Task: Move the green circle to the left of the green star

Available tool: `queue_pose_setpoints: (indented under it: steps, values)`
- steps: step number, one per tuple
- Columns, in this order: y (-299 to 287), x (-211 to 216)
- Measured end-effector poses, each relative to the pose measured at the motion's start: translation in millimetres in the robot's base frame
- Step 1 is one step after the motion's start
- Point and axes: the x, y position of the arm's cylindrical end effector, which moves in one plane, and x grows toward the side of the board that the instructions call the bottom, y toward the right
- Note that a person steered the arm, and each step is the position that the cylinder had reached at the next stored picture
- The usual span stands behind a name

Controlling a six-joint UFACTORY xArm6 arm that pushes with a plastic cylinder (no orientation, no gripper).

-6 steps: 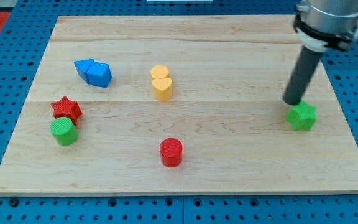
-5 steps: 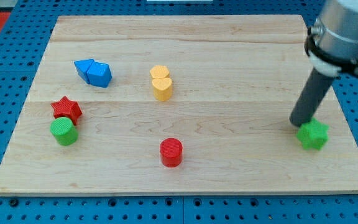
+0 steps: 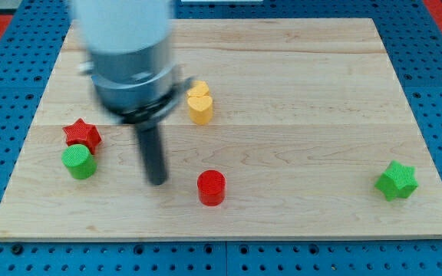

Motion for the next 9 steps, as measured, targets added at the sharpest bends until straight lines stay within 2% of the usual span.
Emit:
queue_pose_setpoints:
  steps: [1,3,4,5,6,7,8,9]
  values:
    - [-109.8,15.9]
    - [-111.2,-31.2]
    - [-79.0,-40.6]
    - [1.9,-40.7]
    - [28.0,-40.7]
    - [-14.1,-33.0]
    - [14.1,-13.4]
    - [115.1,-7.6]
